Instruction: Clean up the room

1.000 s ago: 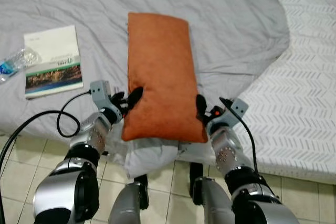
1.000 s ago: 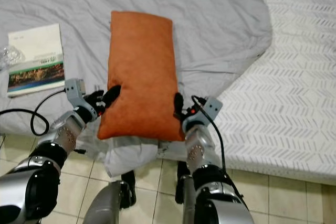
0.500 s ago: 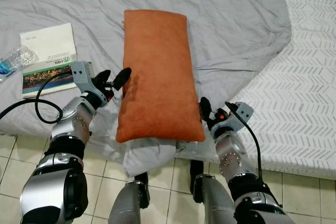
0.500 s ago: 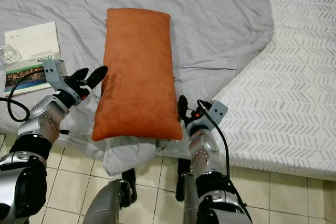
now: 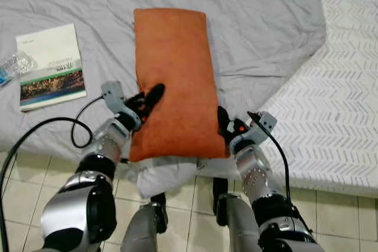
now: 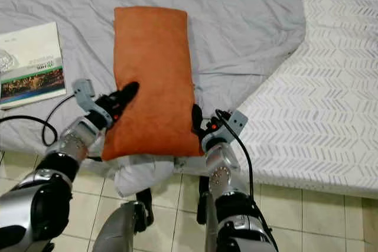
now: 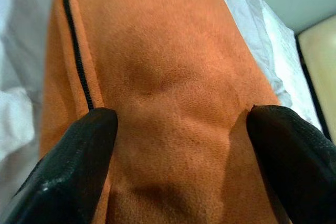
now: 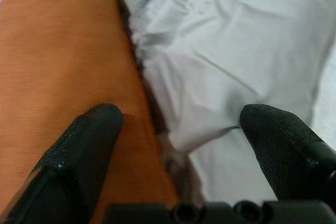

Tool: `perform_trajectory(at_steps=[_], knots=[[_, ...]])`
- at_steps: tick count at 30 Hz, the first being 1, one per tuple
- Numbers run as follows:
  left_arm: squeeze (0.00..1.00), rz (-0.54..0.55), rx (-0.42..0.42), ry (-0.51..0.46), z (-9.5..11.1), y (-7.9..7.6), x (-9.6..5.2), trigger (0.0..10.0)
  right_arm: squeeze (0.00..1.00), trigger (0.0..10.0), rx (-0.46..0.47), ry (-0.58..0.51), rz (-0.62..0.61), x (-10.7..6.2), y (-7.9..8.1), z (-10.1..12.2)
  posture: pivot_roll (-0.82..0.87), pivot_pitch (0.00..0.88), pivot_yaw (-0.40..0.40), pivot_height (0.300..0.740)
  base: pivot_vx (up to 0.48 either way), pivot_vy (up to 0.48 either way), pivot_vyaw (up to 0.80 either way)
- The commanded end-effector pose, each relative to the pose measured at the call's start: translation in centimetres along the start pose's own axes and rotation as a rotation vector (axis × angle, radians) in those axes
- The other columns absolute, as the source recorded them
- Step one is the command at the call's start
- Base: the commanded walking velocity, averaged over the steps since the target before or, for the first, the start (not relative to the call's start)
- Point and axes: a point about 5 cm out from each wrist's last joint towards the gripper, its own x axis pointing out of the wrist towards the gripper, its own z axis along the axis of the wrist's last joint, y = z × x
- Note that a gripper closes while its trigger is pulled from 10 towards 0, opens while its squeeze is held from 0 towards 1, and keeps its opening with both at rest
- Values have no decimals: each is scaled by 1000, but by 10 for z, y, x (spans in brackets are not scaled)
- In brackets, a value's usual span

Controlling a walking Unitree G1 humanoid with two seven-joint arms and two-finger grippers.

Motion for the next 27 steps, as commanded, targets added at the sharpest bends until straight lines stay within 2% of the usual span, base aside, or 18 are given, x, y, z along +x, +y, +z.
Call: perform_trajectory(at_steps=[1,2,3,4,5,6,8,13,22,27], knots=[[0,25,-40,243,-58,-2,-7,10000,0,5098,-4,70,40,-6,11,-22,-136,623,38,740,0,0,0],[0,64,-24,291,-67,0,-10,10000,0,5098,-12,74,37,-6,13,-24,-137,622,37,740,0,0,0],[0,107,25,323,-71,4,-13,4667,0,0,-15,83,36,-6,13,-26,-138,615,35,740,0,0,0],[0,107,25,323,-71,4,-13,4667,0,0,-15,83,36,-6,13,-26,-138,615,35,740,0,0,0],[0,174,90,357,-75,11,-17,0,0,0,-30,110,31,-8,12,-32,-135,610,35,740,0,0,0],[0,174,90,357,-75,11,-17,0,0,0,-30,110,31,-8,12,-32,-135,610,35,740,0,0,0],[0,192,152,363,-73,13,-19,0,0,0,-31,138,20,-11,9,-38,-129,605,32,740,0,0,0],[0,186,187,360,-72,14,-19,0,0,0,-19,180,9,-17,1,-47,-115,590,27,740,0,0,0],[0,222,172,333,-67,23,-26,0,0,0,-25,209,67,-19,11,-54,-106,572,20,740,0,0,0],[0,214,217,352,-71,26,-32,0,0,0,-22,228,98,-20,18,-59,-97,569,20,740,0,0,0]])
